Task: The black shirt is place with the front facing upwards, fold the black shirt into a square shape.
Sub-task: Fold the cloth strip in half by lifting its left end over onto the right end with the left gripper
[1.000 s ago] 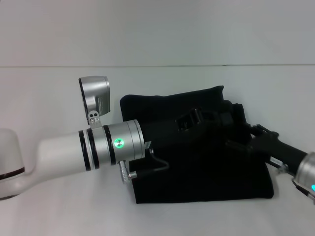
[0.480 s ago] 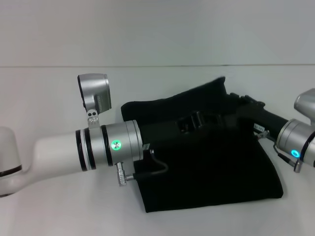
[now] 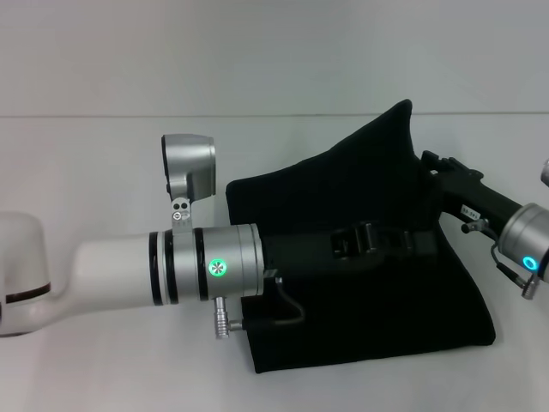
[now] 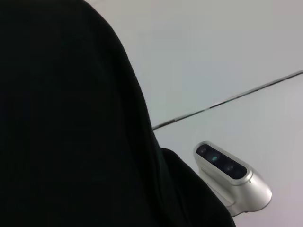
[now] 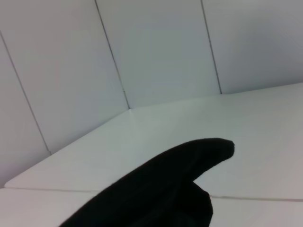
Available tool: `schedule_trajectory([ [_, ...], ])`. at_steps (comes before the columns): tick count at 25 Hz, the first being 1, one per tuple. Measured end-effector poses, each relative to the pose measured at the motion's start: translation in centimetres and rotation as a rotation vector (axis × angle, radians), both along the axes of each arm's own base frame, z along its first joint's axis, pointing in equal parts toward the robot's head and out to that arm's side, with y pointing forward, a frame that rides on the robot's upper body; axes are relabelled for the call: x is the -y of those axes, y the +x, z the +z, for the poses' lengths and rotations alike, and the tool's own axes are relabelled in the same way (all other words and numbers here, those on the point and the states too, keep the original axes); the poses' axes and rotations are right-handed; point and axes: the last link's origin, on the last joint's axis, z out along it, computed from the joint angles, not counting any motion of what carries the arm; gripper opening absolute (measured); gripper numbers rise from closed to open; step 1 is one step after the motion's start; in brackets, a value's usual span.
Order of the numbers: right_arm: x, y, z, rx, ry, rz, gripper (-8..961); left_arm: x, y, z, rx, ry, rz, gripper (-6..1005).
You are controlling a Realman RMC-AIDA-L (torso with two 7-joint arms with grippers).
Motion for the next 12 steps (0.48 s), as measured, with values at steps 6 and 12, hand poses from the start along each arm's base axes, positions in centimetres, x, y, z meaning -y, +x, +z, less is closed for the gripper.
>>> schedule_trajectory([
  [6, 0.9, 1.4, 0.8, -0.027, 0.033, -0.030, 923, 0.4, 0.7, -1.0, -0.017, -0.018, -0.027, 15],
  [12, 1.6, 2.5, 1.2, -0.029, 0.049, -0.059, 923, 0.5, 0.1, -2.5, -0.086, -0.010, 0.009, 16],
])
